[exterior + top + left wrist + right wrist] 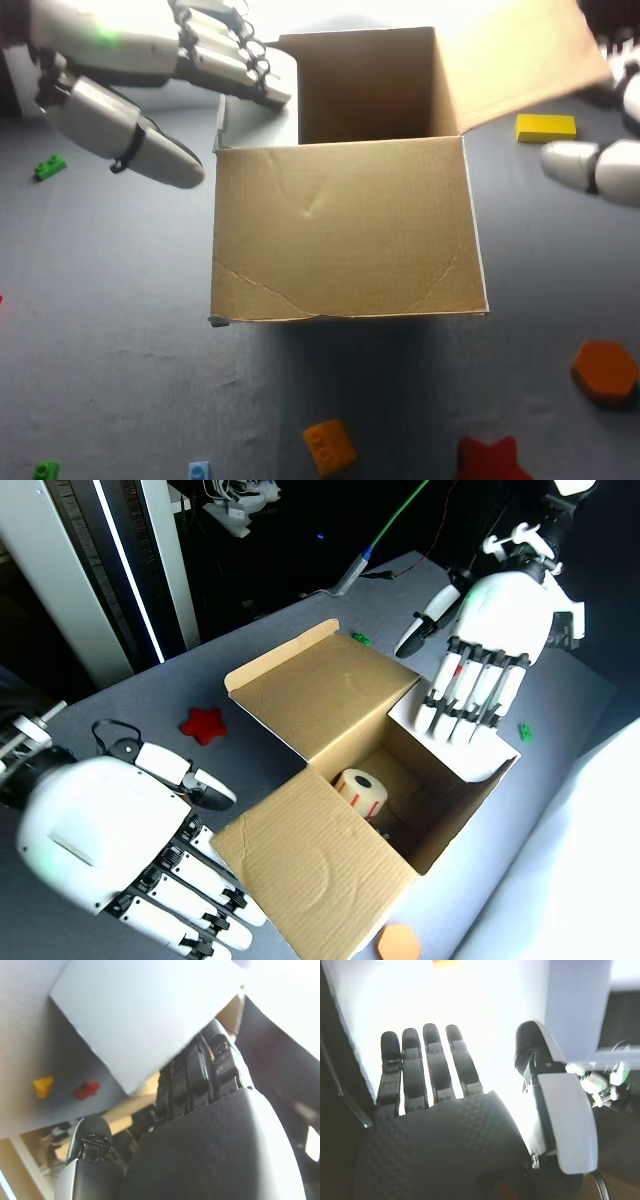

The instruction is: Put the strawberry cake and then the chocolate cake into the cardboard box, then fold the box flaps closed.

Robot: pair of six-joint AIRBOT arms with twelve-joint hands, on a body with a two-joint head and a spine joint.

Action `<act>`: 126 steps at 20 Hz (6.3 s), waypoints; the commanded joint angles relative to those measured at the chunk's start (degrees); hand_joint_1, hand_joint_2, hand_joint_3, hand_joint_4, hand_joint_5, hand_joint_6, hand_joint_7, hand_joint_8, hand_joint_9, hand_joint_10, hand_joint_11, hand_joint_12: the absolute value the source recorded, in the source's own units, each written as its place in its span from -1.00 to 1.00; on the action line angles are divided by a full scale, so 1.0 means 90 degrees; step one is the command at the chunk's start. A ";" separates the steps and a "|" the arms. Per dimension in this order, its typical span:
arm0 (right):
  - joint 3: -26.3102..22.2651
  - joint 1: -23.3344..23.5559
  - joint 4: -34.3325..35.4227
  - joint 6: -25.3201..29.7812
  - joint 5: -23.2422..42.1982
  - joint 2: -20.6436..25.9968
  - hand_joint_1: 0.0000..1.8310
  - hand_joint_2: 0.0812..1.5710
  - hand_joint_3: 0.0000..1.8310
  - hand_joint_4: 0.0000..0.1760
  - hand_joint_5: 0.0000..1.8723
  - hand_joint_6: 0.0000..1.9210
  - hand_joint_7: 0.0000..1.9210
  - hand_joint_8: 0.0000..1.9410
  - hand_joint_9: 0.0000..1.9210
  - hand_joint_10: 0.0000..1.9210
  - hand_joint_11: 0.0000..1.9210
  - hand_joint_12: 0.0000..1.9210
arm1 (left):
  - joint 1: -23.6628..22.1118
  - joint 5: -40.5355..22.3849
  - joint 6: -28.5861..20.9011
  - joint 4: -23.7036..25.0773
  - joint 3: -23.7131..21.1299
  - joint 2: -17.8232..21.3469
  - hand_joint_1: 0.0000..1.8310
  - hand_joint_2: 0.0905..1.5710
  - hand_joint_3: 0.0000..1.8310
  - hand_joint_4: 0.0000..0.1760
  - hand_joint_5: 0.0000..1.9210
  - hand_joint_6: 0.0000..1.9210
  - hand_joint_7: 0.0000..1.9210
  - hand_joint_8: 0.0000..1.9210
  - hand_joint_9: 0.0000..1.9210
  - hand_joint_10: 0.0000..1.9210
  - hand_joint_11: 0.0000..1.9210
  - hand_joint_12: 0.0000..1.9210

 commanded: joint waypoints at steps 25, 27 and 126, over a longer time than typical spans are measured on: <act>0.0072 0.0569 -0.0297 -0.1563 -0.0496 -0.1167 -1.00 0.66 -1.00 -1.00 -0.83 -1.00 -0.82 -1.00 -0.86 -0.99 -1.00 -0.54 | 0.1144 -0.0233 0.0132 -0.0413 -0.0957 0.1425 -1.00 0.55 -1.00 -1.00 -0.76 -1.00 -0.71 -0.99 -0.71 -0.99 -1.00 -0.10; 0.0071 0.0585 -0.0296 -0.1362 -0.0391 -0.1144 -1.00 0.65 -1.00 -1.00 -0.80 -0.99 -0.79 -0.99 -0.84 -0.98 -1.00 -0.53 | 0.1375 -0.0216 0.0212 -0.0428 -0.1269 0.1548 -1.00 0.56 -1.00 -1.00 -0.76 -1.00 -0.70 -1.00 -0.71 -1.00 -1.00 -0.14; -0.0852 0.0493 -0.0732 0.0343 -0.1425 0.1216 -0.68 0.98 -1.00 -1.00 0.09 0.83 0.29 0.90 0.32 1.00 0.40 1.00 | -0.0246 -0.0674 -0.1626 0.0645 -0.3812 0.3370 -0.55 0.90 -1.00 -1.00 0.08 0.93 0.19 0.95 0.20 1.00 0.19 1.00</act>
